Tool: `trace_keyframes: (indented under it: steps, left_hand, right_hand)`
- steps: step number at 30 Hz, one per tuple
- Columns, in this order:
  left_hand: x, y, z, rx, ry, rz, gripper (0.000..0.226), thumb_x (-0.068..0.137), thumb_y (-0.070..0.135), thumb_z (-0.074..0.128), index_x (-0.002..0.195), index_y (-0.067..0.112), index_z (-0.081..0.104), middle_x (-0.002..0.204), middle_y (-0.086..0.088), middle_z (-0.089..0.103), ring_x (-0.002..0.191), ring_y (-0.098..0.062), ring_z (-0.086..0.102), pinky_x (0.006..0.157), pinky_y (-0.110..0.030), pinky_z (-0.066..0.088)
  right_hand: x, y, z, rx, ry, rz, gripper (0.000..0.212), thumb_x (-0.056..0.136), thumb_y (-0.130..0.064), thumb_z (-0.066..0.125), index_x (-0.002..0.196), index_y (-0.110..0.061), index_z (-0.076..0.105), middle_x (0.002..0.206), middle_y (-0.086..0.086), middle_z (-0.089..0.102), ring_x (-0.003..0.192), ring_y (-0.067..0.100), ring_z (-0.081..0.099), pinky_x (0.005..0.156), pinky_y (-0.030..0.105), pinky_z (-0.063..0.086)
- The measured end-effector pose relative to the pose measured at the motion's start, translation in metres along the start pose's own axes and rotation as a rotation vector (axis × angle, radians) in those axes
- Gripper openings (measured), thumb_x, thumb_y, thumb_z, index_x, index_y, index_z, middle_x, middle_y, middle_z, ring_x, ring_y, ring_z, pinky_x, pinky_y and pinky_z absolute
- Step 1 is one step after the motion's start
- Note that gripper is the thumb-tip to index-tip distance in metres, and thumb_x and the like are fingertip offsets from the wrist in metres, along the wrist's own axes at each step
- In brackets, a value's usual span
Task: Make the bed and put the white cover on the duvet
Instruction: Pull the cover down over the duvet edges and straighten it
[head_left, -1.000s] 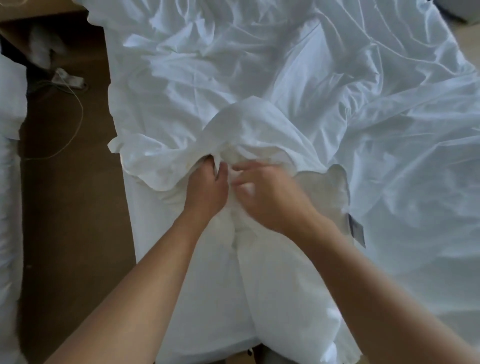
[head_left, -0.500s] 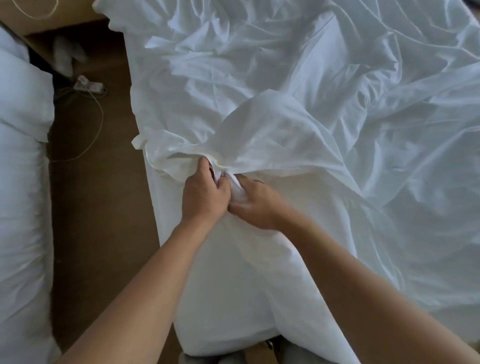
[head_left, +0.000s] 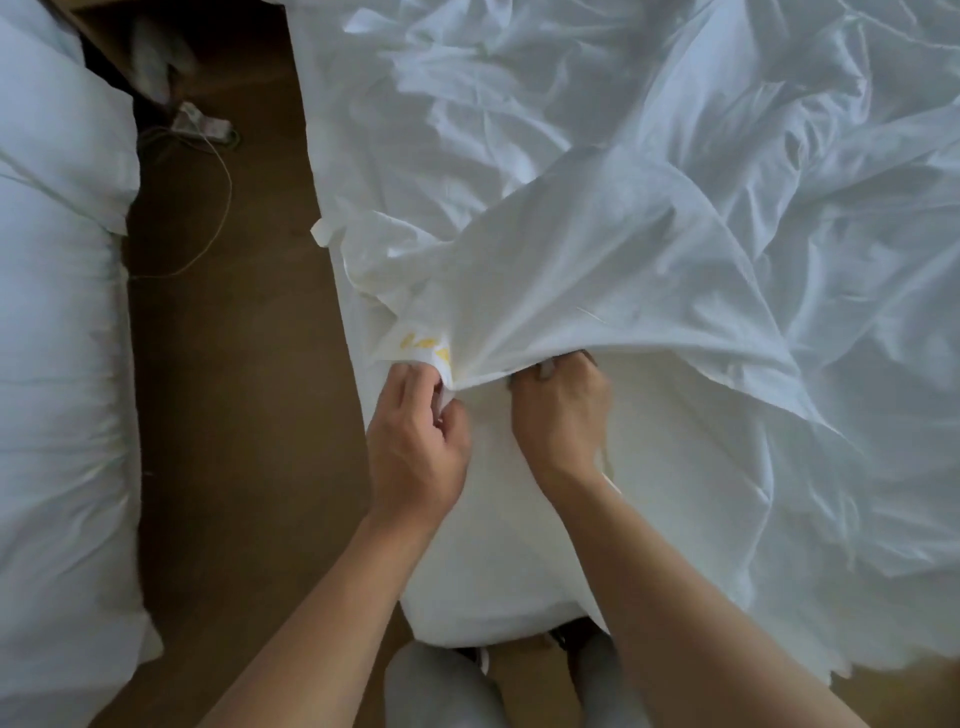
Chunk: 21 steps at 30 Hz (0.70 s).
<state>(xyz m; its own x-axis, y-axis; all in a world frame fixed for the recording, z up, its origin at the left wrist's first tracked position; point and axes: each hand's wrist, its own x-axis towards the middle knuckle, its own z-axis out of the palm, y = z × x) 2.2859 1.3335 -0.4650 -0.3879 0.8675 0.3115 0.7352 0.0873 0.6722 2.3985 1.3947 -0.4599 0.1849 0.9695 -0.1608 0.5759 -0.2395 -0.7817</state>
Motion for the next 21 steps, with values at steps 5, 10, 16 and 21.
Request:
trace_keyframes:
  steps: [5, 10, 16, 21]
  left_hand:
    - [-0.037, -0.024, -0.033, -0.436, -0.218, -0.401, 0.025, 0.082, 0.008, 0.057, 0.104, 0.003, 0.067, 0.099, 0.000, 0.064, 0.087, -0.008, 0.061, 0.076, -0.025, 0.050]
    - [-0.043, -0.061, -0.058, -0.897, -0.399, -0.897, 0.041, 0.097, 0.038, 0.062, 0.128, 0.012, 0.066, 0.119, -0.008, 0.074, 0.111, -0.023, 0.070, 0.087, -0.033, 0.054]
    - [-0.025, -0.078, -0.042, -0.827, -0.442, -1.151, 0.033, 0.094, 0.037, 0.068, 0.122, 0.020, 0.070, 0.113, -0.001, 0.077, 0.105, -0.022, 0.073, 0.089, -0.038, 0.056]
    - [-0.037, -0.084, -0.040, -0.655, -0.377, -1.102, 0.017, 0.094, 0.024, 0.068, 0.110, 0.020, 0.071, 0.105, -0.001, 0.077, 0.096, -0.022, 0.074, 0.076, -0.035, 0.058]
  right_hand:
    - [-0.043, 0.002, 0.029, 0.176, -0.536, -0.016, 0.011, 0.073, -0.006, 0.065, 0.063, -0.010, 0.064, 0.062, 0.001, 0.068, 0.064, 0.023, 0.065, 0.061, 0.042, 0.053]
    - [-0.061, 0.010, 0.028, 0.422, -0.985, 0.175, 0.020, 0.089, -0.019, 0.073, 0.109, -0.016, 0.075, 0.109, -0.002, 0.076, 0.106, 0.014, 0.070, 0.100, 0.036, 0.053]
    - [-0.072, 0.019, 0.044, 0.472, -0.794, 0.366, 0.027, 0.100, -0.027, 0.061, 0.120, -0.011, 0.071, 0.113, 0.002, 0.075, 0.106, 0.018, 0.071, 0.084, 0.027, 0.054]
    - [-0.094, 0.029, 0.044, 0.566, -0.799, 0.501, 0.028, 0.099, -0.021, 0.062, 0.123, -0.007, 0.067, 0.117, 0.008, 0.074, 0.108, 0.023, 0.071, 0.098, 0.036, 0.055]
